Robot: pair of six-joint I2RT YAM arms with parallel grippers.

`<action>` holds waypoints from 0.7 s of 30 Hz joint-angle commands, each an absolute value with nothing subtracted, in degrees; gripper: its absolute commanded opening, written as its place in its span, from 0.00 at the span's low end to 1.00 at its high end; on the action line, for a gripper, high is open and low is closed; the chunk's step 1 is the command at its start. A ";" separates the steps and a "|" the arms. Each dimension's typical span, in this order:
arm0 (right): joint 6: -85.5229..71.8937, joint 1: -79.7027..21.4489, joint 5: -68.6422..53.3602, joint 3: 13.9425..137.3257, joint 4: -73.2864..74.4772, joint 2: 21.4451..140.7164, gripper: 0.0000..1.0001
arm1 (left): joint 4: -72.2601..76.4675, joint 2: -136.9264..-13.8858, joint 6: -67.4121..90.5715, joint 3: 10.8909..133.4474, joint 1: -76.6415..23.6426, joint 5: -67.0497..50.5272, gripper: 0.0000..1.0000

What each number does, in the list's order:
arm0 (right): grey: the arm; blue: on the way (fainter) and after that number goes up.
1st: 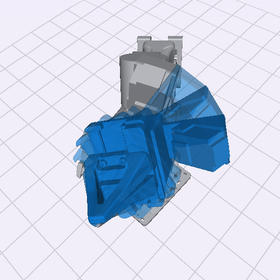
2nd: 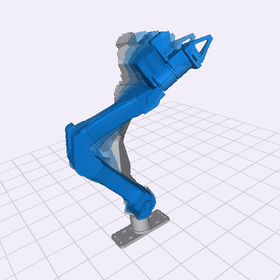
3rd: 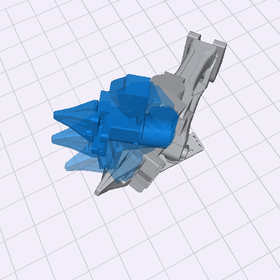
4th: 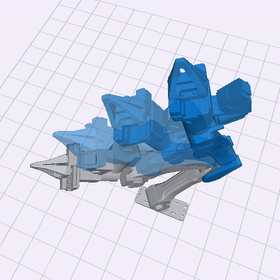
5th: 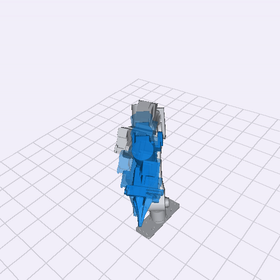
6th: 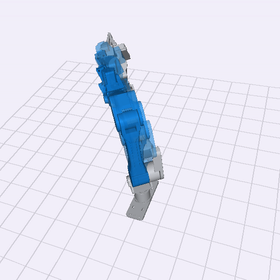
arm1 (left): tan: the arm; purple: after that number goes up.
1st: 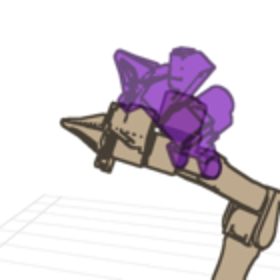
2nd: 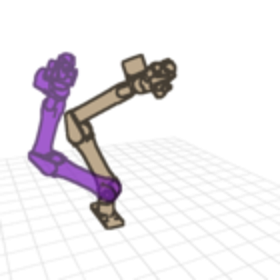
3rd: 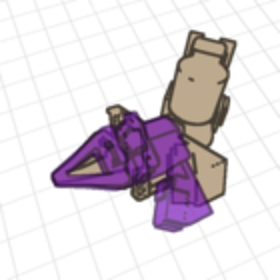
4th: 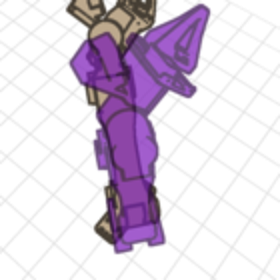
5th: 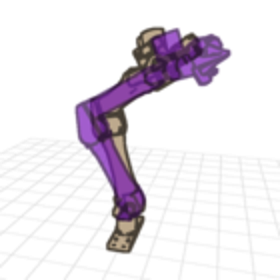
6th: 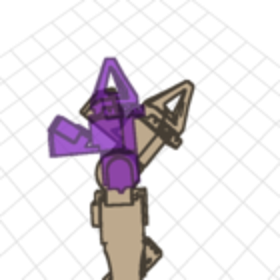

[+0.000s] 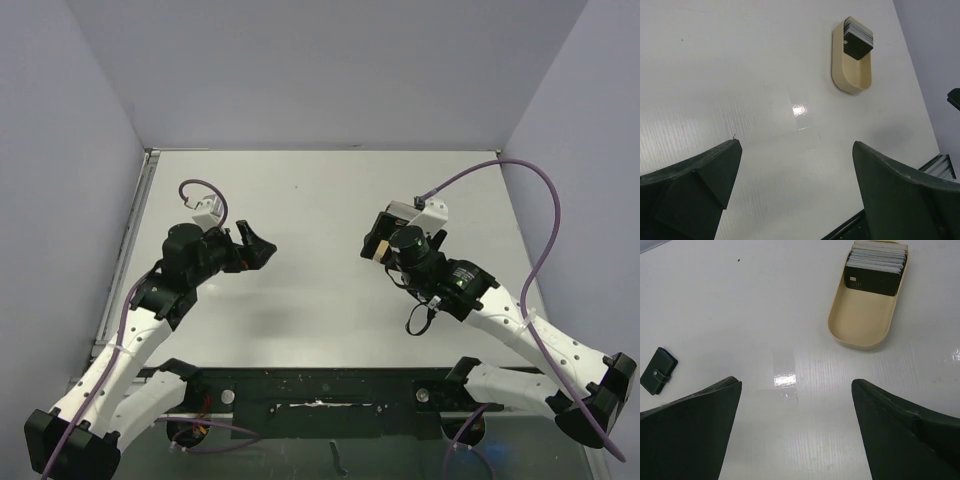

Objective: Put the credit cards into the card holder
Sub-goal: Move the card holder to the center of the board.

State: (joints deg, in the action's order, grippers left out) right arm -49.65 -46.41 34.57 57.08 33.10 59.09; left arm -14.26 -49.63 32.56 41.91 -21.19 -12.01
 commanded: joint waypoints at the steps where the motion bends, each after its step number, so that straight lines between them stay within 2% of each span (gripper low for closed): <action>1: -51.36 -45.92 37.77 56.37 31.67 56.71 0.98 | -11.76 -48.70 31.19 44.96 -20.74 -10.18 0.94; 8: -50.68 -45.40 38.04 56.26 31.61 56.48 0.98 | -16.11 -52.92 32.21 47.34 -20.70 -0.05 0.94; 11: -50.02 -45.33 38.10 56.87 31.83 57.05 0.98 | -22.10 -58.10 35.16 51.10 -20.22 10.20 0.93; 14: -50.01 -45.26 38.07 57.32 32.24 57.49 0.98 | -26.02 -64.70 35.34 54.63 -19.52 14.49 0.93; 18: -49.86 -45.05 38.07 56.68 32.26 57.39 0.98 | -29.42 -73.00 36.62 57.67 -16.57 20.25 0.85; 21: -49.57 -44.86 38.02 56.43 32.48 57.37 0.98 | -30.15 -78.82 39.25 60.17 -8.95 17.18 0.81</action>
